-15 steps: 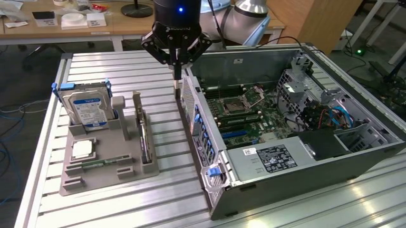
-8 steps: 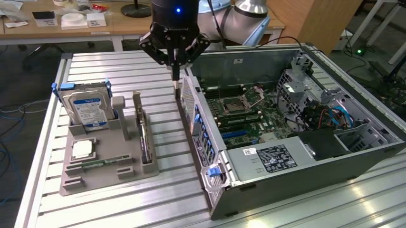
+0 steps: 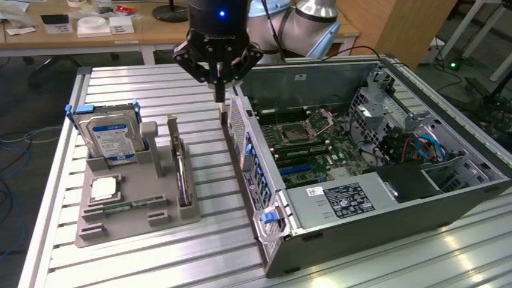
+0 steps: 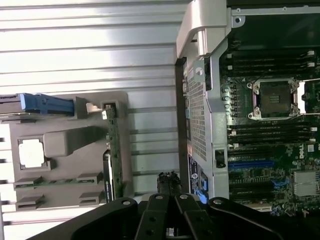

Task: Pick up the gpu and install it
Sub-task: 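Reach for the gpu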

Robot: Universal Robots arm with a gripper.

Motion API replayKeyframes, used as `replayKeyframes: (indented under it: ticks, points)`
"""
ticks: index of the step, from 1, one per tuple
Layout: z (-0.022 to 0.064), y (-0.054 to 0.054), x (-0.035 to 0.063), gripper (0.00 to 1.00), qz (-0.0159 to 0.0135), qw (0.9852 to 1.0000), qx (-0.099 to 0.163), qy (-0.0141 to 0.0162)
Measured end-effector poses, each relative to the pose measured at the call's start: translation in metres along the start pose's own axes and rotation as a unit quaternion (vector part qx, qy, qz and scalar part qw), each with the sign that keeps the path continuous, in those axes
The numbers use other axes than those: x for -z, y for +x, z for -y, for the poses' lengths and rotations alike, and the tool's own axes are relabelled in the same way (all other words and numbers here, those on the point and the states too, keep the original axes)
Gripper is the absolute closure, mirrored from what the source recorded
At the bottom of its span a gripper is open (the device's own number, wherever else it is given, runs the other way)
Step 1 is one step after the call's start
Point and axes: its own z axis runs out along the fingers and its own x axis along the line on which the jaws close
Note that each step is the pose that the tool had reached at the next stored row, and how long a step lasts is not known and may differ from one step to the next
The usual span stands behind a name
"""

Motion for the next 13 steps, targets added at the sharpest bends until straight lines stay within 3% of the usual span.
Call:
replayKeyframes:
  ticks: [13]
  points:
    - [0.0024, 0.0064, -0.0001, 0.89, -0.0001, 1.0, 0.0, 0.0]
